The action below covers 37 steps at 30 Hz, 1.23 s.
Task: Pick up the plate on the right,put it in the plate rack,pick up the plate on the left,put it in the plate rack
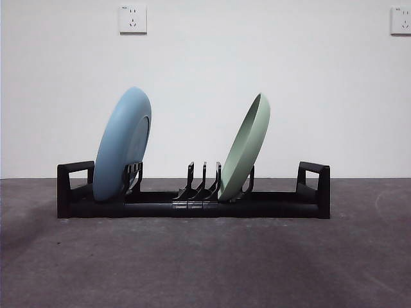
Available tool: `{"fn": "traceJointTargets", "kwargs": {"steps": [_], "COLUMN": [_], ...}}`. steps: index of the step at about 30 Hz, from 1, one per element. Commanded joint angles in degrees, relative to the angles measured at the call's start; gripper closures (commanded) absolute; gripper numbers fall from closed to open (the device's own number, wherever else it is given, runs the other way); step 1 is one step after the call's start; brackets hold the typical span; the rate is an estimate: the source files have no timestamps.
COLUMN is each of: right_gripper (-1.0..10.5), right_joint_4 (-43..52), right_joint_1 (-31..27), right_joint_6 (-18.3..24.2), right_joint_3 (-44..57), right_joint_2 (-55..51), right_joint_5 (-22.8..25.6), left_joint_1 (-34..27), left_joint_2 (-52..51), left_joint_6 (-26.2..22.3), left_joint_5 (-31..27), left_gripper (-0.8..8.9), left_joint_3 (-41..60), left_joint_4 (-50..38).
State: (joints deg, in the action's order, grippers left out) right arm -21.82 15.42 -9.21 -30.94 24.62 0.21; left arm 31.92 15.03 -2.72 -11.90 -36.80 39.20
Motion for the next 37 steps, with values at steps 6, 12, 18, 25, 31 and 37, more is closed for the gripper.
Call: {"fn": "traceJointTargets", "kwargs": {"steps": [6, 12, 18, 25, 31, 37], "right_gripper": [9.5, 9.5, 9.5, 9.5, 9.5, 9.5], "right_joint_4": [0.3, 0.3, 0.3, 0.3, 0.3, 0.3], "right_joint_1": [0.1, 0.1, 0.1, 0.1, 0.1, 0.1], "right_joint_6": [-0.4, -0.4, -0.4, -0.4, -0.4, -0.4], "right_joint_3": [0.4, 0.4, 0.4, 0.4, 0.4, 0.4], "right_joint_2": [0.0, 0.1, 0.1, 0.1, 0.1, 0.1], "right_joint_5": [0.2, 0.2, 0.2, 0.2, 0.2, 0.2], "left_joint_1": [-6.0, -14.8, -20.9, -25.1, -27.4, -28.2], "left_joint_2": [-1.4, -1.6, -4.7, -10.5, -14.6, -14.9], "left_joint_6": [-3.3, -3.3, -1.6, 1.3, 2.9, 2.9], "left_joint_5": [4.5, 9.8, 16.2, 16.5, 16.5, 16.4], "left_gripper": [8.17, 8.17, 8.17, 8.17, 8.17, 8.17], "left_joint_3": [1.9, 11.0, 23.4, 32.2, 35.9, 36.2], "left_joint_4": [-2.5, -16.2, -28.3, -29.8, -28.8, -27.6]}}
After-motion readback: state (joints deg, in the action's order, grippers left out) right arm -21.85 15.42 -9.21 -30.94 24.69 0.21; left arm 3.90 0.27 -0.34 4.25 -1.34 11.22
